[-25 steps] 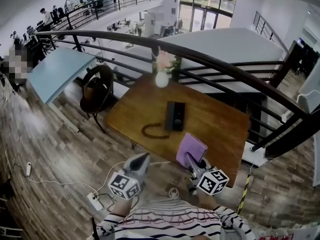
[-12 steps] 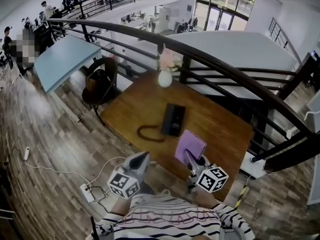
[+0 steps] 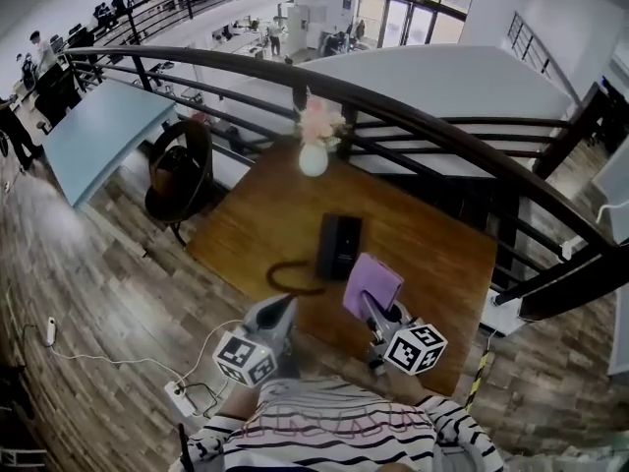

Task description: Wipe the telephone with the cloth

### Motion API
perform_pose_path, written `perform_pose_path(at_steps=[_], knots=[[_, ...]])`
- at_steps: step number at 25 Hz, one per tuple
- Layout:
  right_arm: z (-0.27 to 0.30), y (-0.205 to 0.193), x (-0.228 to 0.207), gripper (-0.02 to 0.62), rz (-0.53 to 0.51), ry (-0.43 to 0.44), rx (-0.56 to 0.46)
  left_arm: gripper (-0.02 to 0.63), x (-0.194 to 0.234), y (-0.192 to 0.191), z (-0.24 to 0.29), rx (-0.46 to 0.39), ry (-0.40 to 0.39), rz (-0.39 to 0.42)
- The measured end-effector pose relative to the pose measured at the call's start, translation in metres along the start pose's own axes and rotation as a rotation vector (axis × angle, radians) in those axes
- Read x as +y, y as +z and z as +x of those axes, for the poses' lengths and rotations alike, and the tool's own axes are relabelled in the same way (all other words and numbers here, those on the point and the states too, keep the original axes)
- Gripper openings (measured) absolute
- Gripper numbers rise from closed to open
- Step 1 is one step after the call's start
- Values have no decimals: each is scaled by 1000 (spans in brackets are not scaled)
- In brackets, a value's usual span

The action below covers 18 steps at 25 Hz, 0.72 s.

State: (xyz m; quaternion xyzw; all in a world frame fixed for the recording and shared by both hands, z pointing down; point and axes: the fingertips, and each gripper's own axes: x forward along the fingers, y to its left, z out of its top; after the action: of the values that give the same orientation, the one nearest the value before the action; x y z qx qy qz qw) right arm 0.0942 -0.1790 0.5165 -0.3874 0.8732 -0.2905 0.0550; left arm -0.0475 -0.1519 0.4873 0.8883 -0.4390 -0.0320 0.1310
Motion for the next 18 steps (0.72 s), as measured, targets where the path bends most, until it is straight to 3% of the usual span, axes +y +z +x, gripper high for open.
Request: perform_pose_path(at_steps=[11, 18], knots=[[72, 14, -12, 51, -11, -85, -12, 2, 65, 26, 45, 3, -123, -6], [123, 9, -35, 51, -44, -100, 49, 2, 94, 21, 55, 26, -127, -27]])
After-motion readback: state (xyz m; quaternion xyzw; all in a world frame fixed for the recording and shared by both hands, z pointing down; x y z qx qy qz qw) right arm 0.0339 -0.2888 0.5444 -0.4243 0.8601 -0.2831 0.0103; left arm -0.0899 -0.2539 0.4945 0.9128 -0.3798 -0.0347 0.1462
